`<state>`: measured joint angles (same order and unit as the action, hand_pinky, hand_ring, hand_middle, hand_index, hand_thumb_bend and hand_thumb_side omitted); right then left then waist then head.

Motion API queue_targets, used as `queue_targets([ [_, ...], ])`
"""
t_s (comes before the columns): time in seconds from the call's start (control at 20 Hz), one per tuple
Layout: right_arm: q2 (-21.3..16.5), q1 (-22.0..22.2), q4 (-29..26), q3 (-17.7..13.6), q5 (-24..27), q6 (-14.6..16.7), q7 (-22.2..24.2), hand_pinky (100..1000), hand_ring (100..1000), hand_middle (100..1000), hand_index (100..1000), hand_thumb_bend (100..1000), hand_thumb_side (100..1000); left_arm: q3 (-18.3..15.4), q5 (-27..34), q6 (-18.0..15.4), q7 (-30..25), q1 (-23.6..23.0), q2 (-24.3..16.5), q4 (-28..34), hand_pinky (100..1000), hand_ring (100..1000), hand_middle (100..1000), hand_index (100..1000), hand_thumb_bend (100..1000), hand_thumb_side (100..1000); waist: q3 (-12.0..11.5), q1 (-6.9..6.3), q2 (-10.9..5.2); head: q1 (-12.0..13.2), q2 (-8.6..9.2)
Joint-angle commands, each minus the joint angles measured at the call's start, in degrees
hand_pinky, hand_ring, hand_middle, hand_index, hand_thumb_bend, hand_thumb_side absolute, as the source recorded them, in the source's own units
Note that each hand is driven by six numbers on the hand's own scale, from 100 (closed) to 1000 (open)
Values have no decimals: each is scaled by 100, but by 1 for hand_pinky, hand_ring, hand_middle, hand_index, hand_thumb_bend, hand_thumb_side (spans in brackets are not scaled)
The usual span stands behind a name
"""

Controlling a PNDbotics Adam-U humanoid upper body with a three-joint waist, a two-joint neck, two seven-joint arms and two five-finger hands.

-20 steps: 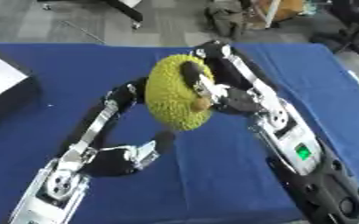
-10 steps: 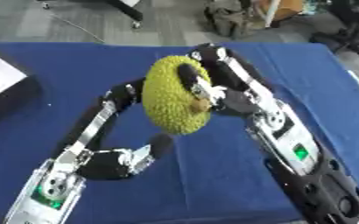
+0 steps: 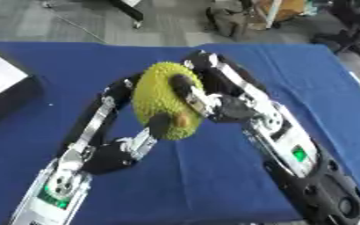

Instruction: Pick up the objects with one hand, pass them to the other hand, and then place them into the box on the other side of the table.

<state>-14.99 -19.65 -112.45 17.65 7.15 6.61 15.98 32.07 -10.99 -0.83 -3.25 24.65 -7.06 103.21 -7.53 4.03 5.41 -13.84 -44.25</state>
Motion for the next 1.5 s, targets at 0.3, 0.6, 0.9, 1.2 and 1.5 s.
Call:
queue_targets([
  [0.3,-79,-90,-175,-5,31,32,180,523,506,243,411,100,470,129,-119,53,41,104,92,-11,663,552,469,685,100,661,9,-7,-44,29,14],
  [0.6,-42,-87,-168,-99,46,76,139,527,515,334,531,100,470,118,112,131,435,141,97,-19,373,234,100,190,100,511,23,-15,-34,33,14],
  [0.9,66,-64,-212,-401,-299,270,-226,573,569,483,690,100,470,88,119,141,775,126,43,-74,370,231,100,181,100,508,41,-24,-32,71,14],
  [1.2,218,-72,-214,-846,-856,716,-652,623,645,630,817,100,470,-65,-36,163,1021,78,-47,-152,372,232,100,180,100,505,63,-28,-34,362,14],
  [1.5,350,-72,-214,-1106,-1450,911,-872,664,705,761,912,100,470,-227,-98,195,1230,102,-153,-126,371,233,100,181,100,512,75,-32,-25,687,14],
])
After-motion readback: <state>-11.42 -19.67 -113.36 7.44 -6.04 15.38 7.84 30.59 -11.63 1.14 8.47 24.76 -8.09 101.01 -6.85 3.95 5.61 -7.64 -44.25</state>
